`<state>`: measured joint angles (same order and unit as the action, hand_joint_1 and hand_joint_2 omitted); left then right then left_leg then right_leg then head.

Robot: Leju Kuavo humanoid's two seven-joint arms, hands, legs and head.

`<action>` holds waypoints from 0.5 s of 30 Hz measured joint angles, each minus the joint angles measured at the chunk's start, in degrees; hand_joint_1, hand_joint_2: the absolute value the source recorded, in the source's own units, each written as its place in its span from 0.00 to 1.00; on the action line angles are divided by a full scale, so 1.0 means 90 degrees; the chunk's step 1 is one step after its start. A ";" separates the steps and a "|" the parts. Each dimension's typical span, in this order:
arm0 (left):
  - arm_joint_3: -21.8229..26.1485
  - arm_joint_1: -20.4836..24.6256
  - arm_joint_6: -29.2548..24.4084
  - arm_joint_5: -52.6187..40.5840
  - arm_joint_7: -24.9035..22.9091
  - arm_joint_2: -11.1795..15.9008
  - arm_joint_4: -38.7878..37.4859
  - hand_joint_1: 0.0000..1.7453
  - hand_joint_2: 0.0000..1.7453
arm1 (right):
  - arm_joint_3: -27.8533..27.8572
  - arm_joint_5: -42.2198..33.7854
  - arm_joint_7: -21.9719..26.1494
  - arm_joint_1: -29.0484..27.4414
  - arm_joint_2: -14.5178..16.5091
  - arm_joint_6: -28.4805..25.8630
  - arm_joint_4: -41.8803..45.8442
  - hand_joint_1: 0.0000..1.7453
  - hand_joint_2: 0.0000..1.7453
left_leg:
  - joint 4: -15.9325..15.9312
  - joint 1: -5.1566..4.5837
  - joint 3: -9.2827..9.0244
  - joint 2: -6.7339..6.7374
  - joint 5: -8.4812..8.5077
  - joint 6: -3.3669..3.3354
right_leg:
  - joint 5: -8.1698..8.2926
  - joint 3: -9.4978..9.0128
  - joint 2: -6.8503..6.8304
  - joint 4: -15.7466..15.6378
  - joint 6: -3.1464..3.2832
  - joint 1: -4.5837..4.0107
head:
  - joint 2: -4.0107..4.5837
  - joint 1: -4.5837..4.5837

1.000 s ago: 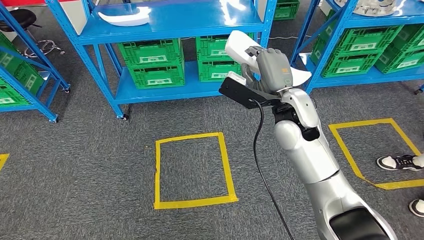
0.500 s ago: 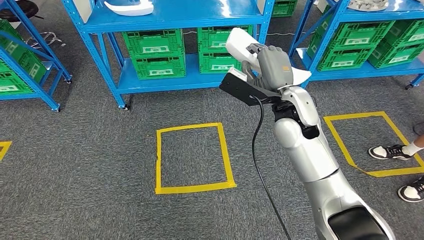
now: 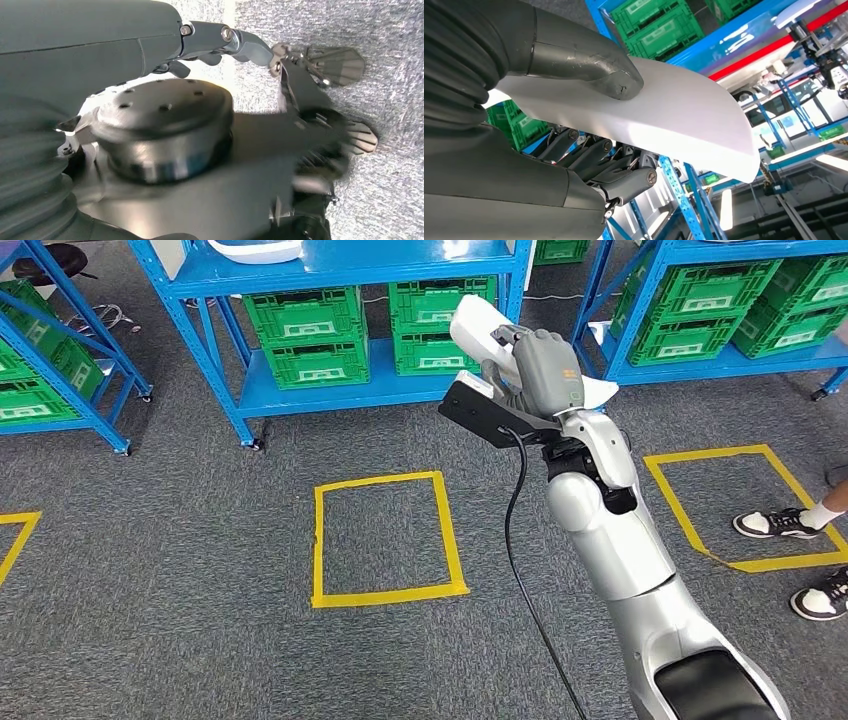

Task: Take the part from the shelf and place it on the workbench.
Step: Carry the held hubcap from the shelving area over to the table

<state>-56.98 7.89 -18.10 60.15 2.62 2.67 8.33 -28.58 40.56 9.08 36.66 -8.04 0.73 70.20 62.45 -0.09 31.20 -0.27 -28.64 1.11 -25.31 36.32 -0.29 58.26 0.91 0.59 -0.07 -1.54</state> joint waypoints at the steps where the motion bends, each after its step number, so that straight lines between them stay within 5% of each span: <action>1: 0.0000 0.0004 0.0000 -0.0001 -0.0005 0.0002 0.0001 0.00 1.00 | 0.0001 -0.0013 -0.0003 0.0014 0.0000 0.0001 -0.0005 1.00 1.00 | -0.0330 -0.0018 -0.0209 -0.0010 -0.0090 -0.0032 | 0.0044 0.0021 0.0007 -0.0004 -0.0033 0.0000 | 0.0000 0.0001; 5: 0.0000 0.0009 0.0000 0.0000 0.0001 -0.0013 0.0003 0.00 1.00 | 0.0004 -0.0067 -0.0041 0.0044 -0.0017 0.0004 -0.0044 1.00 1.00 | -0.0700 0.0005 -0.0317 0.0069 -0.0143 -0.0127 | 0.0082 0.0142 0.0052 0.0074 -0.0169 -0.0011 | 0.0000 0.0008; 10: -0.0002 0.0004 0.0000 0.0010 -0.0004 -0.0015 0.0002 0.00 1.00 | 0.0006 -0.0105 -0.0062 -0.0021 -0.0060 0.0002 -0.0083 1.00 1.00 | -0.0663 0.0025 -0.0127 0.0300 -0.0029 -0.0246 | -0.0793 0.0818 0.0055 0.1784 -0.0267 0.0005 | 0.0000 0.0024; 12: -0.0002 0.0003 0.0000 0.0021 -0.0011 -0.0016 0.0002 0.00 1.00 | 0.0006 -0.0107 -0.0066 -0.0063 -0.0073 0.0002 -0.0083 1.00 1.00 | -0.0587 0.0026 -0.0048 0.0406 -0.0023 -0.0240 | -0.0635 0.0602 0.0014 0.1568 -0.0265 0.0005 | 0.0000 0.0024; 15: -0.0002 0.0010 0.0000 0.0022 -0.0013 -0.0015 0.0002 0.00 1.00 | 0.0006 -0.0112 -0.0062 -0.0038 -0.0075 0.0001 -0.0082 1.00 1.00 | -0.0441 -0.0010 0.0043 0.0570 -0.0061 -0.0181 | -0.0289 -0.0099 -0.0309 0.0397 -0.0196 -0.0039 | 0.0000 0.0019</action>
<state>-57.00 7.98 -18.10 60.35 2.50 2.54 8.35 -28.52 39.55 8.52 36.32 -8.72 0.73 69.47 58.48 -0.18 31.59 4.86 -29.19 -0.53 -27.91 35.43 -3.08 61.83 -0.85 0.25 -0.07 -1.36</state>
